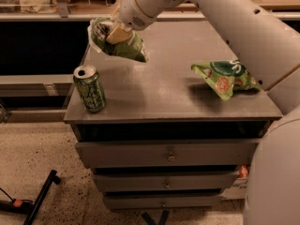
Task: Move green jalapeno chip bag near green can
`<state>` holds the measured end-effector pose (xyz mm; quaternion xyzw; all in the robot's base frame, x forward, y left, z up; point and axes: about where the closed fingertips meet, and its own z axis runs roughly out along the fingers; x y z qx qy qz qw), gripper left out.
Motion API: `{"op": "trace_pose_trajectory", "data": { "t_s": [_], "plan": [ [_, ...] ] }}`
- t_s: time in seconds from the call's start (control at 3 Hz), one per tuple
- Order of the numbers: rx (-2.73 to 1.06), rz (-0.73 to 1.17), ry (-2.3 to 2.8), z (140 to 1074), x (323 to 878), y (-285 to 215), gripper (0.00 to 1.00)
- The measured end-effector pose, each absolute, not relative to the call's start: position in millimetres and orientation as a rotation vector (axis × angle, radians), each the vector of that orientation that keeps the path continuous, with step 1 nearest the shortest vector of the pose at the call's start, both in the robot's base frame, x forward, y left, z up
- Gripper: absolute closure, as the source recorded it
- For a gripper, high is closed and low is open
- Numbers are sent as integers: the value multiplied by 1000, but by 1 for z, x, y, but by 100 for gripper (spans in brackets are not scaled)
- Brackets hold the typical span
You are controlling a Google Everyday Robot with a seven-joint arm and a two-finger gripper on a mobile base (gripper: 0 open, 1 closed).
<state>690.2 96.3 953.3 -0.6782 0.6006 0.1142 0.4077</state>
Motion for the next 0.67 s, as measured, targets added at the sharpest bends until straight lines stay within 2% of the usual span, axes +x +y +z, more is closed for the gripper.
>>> {"op": "trace_pose_trajectory", "data": {
  "t_s": [0.33, 0.67],
  "plan": [
    [-1742, 276, 1510, 950, 682, 113, 82],
    [-1756, 262, 1507, 950, 676, 124, 64]
  ]
}}
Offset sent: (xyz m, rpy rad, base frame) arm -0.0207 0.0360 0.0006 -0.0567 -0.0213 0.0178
